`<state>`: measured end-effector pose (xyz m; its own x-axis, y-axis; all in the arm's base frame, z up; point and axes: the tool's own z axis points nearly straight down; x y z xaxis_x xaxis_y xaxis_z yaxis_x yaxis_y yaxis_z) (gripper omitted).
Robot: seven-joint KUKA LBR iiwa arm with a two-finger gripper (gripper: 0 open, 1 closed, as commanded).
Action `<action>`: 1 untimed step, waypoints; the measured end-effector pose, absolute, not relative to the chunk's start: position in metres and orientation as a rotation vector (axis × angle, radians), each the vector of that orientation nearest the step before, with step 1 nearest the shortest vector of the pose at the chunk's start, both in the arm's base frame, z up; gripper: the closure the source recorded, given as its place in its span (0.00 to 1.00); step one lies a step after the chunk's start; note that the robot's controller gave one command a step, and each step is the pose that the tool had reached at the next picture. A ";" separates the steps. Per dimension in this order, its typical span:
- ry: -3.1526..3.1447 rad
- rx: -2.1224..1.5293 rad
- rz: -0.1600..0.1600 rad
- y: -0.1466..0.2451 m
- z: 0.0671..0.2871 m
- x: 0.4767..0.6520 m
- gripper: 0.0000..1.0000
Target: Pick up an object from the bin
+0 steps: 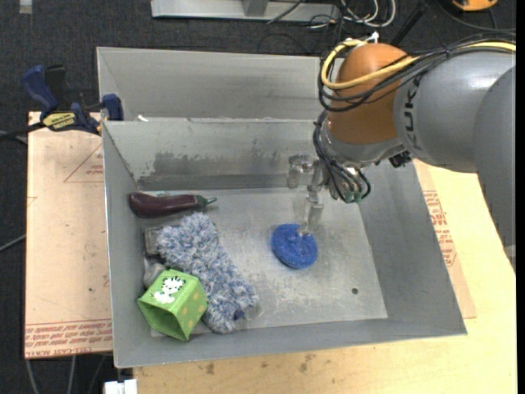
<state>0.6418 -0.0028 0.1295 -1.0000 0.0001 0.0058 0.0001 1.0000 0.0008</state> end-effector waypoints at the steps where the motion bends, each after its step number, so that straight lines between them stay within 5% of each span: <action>1: -3.143 0.000 -0.001 -0.003 0.135 0.644 0.00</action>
Offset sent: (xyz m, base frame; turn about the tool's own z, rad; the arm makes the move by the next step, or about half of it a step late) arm -0.0778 0.0074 -0.0548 -0.1745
